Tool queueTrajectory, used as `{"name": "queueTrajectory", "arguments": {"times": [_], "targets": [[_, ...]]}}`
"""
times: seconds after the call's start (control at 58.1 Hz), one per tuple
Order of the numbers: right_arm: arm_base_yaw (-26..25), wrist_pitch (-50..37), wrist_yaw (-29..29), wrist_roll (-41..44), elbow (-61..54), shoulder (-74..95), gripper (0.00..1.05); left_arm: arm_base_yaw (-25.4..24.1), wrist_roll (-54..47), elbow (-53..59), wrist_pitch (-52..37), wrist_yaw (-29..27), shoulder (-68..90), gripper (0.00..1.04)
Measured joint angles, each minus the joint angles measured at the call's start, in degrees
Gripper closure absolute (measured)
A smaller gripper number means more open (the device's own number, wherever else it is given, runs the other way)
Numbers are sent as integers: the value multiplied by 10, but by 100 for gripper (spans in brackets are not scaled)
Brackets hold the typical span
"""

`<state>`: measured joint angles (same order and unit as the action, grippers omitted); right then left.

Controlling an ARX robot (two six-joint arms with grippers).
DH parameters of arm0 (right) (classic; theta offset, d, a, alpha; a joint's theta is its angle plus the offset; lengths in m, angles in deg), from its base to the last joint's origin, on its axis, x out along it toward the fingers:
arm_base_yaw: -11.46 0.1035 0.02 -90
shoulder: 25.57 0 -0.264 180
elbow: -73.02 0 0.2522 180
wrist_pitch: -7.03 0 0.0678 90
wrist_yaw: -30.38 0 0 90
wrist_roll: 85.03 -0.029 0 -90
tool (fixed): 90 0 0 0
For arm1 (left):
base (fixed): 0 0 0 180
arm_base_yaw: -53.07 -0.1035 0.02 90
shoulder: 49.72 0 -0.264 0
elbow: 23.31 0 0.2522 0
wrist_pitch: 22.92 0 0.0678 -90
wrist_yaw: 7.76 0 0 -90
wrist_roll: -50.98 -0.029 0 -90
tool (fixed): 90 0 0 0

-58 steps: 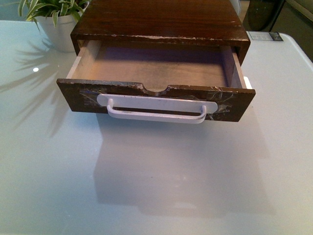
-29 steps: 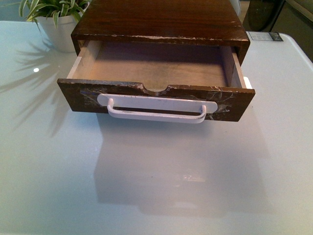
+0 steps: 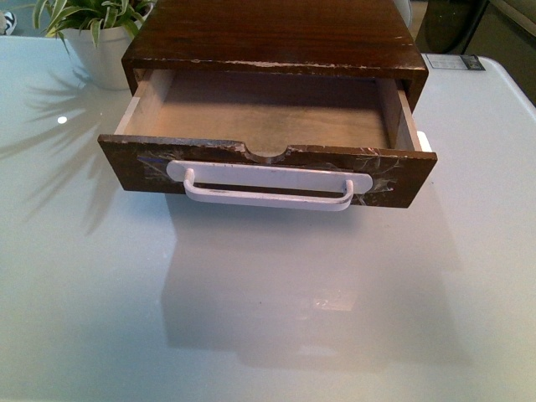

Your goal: Open drawer

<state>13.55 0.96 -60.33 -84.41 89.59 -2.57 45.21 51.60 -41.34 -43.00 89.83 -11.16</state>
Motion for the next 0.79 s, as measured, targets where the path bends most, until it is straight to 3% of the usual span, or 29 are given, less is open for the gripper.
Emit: {"name": "queueTrajectory", "arguments": {"times": [0.138,0.189,0.258,0.637,0.723,0.792], "targets": [[-18,22,7,0,-7,-30,103,20,0,12,33,-22,-46,103],[-19,11,7,0,-18,-38,103,52,0,21,36,-66,-59,103],[-19,26,7,-1,-18,-58,103,76,-2,35,38,-73,-78,103],[-19,99,6,0,-18,-131,103,77,-2,35,158,-76,-205,103],[-19,184,6,0,-18,-197,103,77,-2,35,177,-76,-223,103],[-19,195,7,-1,-18,-223,103,77,-2,35,190,-76,-237,103]]}}
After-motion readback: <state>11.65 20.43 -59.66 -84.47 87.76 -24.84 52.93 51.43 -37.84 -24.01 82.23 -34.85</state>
